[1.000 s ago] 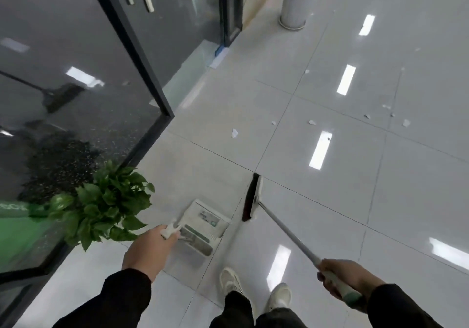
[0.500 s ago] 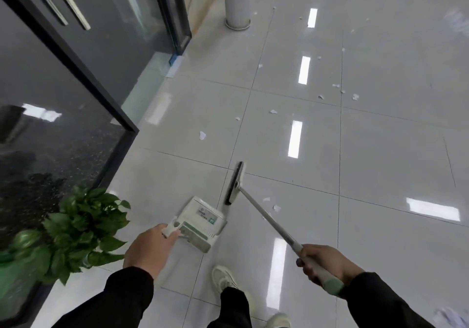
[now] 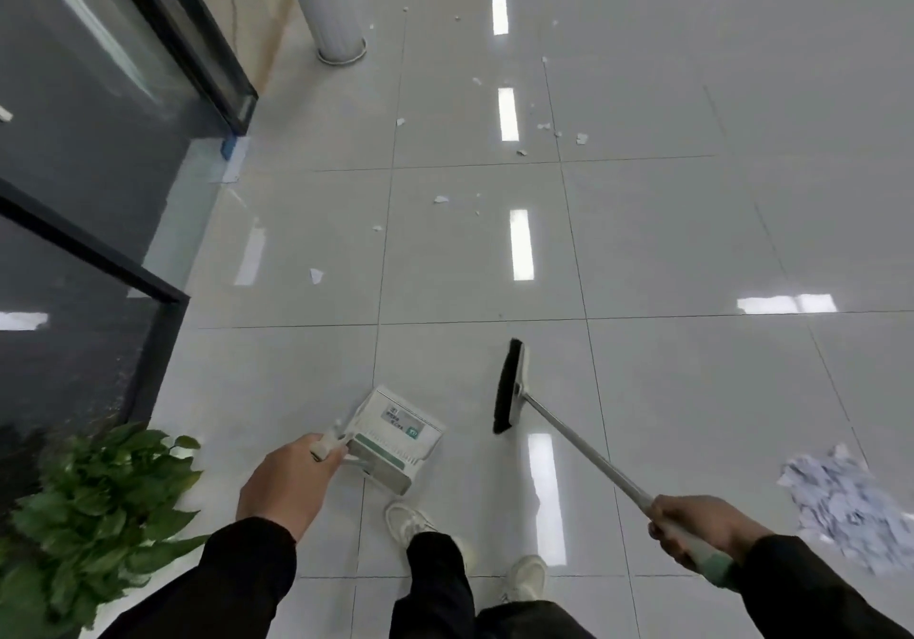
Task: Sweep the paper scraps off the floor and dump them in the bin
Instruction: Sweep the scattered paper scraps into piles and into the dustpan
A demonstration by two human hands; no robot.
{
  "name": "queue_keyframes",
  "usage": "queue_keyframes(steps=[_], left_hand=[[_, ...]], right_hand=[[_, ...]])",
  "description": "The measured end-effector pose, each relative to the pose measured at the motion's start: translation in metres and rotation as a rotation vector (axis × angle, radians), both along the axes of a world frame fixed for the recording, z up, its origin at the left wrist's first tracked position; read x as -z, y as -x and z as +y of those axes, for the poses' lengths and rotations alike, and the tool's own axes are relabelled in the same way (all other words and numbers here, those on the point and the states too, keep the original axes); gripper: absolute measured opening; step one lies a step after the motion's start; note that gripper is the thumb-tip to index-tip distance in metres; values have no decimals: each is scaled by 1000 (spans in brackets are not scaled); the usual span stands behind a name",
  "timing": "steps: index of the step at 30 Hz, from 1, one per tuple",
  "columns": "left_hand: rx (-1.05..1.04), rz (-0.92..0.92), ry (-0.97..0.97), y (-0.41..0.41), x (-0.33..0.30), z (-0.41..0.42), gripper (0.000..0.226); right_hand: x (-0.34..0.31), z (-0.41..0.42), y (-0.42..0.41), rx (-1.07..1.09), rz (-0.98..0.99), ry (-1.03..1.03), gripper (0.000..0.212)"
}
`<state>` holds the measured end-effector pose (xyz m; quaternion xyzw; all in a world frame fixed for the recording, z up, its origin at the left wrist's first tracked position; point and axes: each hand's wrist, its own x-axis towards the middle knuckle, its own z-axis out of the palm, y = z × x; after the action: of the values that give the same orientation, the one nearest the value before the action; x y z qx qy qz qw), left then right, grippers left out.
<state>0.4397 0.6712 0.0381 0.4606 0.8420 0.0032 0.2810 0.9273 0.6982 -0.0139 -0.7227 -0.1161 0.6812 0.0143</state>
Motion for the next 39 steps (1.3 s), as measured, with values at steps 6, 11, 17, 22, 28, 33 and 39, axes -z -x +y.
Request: queue_keyframes(steps=[6,11,17,22,28,33,39], left_hand=[[67,-61,-3,-64,-4,26,38],[77,-84,-23,-93,-4,45,44],[99,-121,-52,-100,-7,82,46],[32,-137,-49,-36,-6,121,40],[-67,-152,-23,92,-9,171,33],[-98,-119,16,201,-14,212,38],[-108,-48,52,301,-18,250,35]], right_hand=[[-16,-9,-72,153,-56,-48,9],[-45,2,-69,218,-32,-134,11],[-77,40,-20,207,34,-214,14],[-80,122,106,118,119,-263,16],[-75,223,301,32,227,-263,12],[-38,299,463,6,324,-199,15],[8,380,598,-91,363,-124,13]])
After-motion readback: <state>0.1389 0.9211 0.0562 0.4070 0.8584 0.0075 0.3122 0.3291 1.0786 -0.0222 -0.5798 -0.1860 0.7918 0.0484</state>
